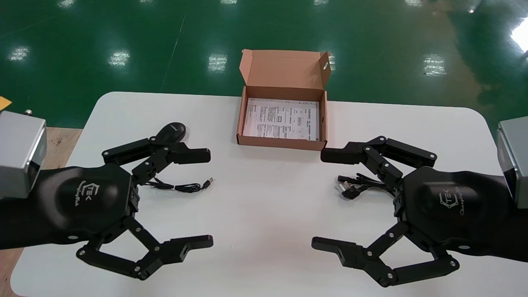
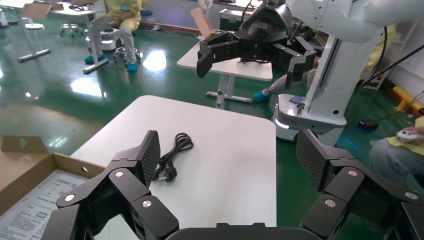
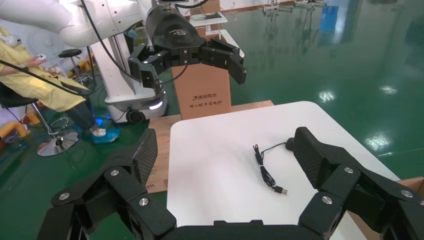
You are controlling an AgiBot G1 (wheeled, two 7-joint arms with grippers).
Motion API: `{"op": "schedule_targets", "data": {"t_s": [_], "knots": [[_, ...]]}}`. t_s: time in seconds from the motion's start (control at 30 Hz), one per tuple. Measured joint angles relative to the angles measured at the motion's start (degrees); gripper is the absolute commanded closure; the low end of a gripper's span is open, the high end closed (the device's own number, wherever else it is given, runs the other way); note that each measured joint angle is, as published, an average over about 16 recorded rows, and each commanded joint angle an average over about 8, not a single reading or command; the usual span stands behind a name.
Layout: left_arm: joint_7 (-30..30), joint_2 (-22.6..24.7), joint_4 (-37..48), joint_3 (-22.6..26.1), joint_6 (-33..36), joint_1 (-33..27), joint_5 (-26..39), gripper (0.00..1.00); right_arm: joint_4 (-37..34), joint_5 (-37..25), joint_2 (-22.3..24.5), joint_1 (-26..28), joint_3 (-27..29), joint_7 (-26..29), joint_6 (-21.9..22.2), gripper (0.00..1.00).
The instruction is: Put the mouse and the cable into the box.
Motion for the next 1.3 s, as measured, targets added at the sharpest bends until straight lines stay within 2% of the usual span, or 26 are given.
{"op": "schedule_targets", "data": {"t_s": [1.1,1.3], "knots": [[-0.01,0.00,0.00,0.09,0.03,-0.02,0.12,0.00,0.01,0.01,0.00,-0.01,0.00,0.01,0.00,0.00],[-0.62,-0.55,-0.89,2.77,1.66,-2.56,5.14,0.00,-0.60,-1.84,0.22,0.78,-0.13,-1.94,-0.38,0.00]]}}
